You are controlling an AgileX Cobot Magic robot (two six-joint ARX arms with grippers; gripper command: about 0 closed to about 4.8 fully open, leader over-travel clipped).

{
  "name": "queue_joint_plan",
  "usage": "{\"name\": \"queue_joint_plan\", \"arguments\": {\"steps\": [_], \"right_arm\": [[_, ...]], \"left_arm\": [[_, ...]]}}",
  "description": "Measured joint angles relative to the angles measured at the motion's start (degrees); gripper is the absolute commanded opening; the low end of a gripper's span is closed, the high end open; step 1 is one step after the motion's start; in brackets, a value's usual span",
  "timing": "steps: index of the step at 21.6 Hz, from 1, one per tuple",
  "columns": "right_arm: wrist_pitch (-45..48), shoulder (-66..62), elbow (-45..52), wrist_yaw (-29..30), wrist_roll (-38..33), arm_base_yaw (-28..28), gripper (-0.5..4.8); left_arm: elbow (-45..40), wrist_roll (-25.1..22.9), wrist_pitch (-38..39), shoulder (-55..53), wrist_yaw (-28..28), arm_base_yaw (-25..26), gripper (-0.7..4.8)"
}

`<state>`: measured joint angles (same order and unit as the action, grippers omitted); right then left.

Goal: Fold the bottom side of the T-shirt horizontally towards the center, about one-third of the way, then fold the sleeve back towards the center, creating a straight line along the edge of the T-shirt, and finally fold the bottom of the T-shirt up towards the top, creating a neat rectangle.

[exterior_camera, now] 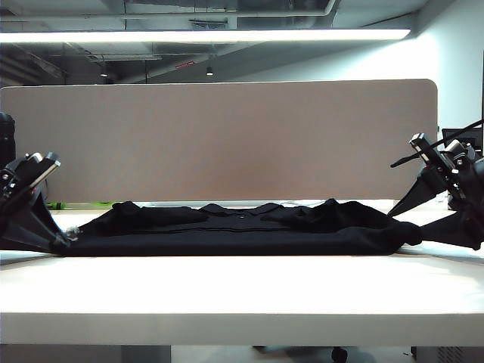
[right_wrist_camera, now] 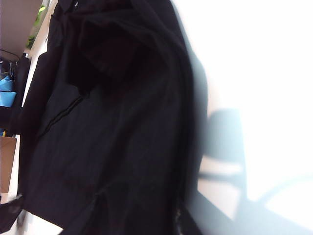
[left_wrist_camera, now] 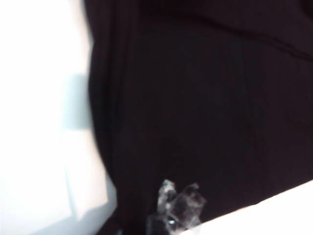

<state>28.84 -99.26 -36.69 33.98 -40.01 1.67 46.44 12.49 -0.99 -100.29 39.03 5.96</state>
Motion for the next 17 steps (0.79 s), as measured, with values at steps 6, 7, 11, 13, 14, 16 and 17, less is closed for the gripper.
{"name": "queue_joint_plan", "arguments": {"steps": [6,7,11,13,14,16,17], "right_arm": [[-0.1,-0.1,0.0,2.3,1.4,-0.4,-0.01],[-0.2,-0.1,0.0,3.0,2.0,-0.5,-0.01],[-0.5,-0.1,0.1,5.7,2.4,-0.5,-0.02],[-0.7,-0.2,0.1,7.0,2.7,-0.5,-0.02],[-0.9,-0.1,0.1,7.7,2.9,-0.5,-0.02],[-1.3,0.1,0.3,9.7,3.1,-0.5,-0.02],[-1.6,1.0,1.2,10.2,3.2,-0.6,-0.02]], "left_arm": [[-0.1,-1.1,0.8,-0.2,1.6,-0.2,-0.06],[-0.1,-1.1,0.8,-0.2,1.7,-0.2,-0.06],[0.0,-1.4,2.9,-0.2,2.5,-0.2,-0.06],[0.0,-2.5,4.8,0.1,2.9,0.0,-0.06],[0.0,-3.0,6.0,0.3,3.2,0.1,-0.06],[0.0,-4.5,9.0,0.9,3.6,0.2,-0.06],[-0.4,-5.5,11.5,2.4,3.0,0.1,-0.06]]}}
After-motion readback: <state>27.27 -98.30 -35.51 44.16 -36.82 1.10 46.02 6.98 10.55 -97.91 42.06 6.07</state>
